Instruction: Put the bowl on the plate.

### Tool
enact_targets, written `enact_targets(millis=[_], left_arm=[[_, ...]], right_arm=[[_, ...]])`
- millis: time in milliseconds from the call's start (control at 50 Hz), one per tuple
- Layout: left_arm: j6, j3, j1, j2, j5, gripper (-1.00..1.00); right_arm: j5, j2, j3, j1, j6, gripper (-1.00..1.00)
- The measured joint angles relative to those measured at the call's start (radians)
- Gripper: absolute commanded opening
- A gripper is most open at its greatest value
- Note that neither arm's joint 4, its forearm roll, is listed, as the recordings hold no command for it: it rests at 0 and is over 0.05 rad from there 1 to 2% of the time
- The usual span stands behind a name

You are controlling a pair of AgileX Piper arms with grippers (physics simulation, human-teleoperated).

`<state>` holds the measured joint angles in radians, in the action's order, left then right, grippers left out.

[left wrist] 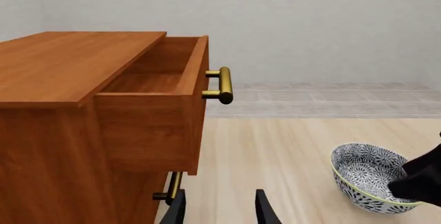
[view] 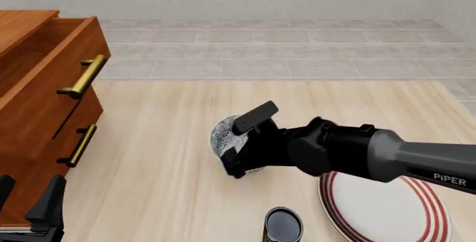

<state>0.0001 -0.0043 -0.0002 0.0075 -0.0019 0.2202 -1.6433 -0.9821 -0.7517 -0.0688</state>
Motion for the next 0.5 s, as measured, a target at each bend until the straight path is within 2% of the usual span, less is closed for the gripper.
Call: enact_targets(millis=[500], left_arm=[[0.0,0.0,0.0,0.0,0.0,1.0]], right_arm=[[0.015,-0.108,-0.06,0.003,0.018,1.0]])
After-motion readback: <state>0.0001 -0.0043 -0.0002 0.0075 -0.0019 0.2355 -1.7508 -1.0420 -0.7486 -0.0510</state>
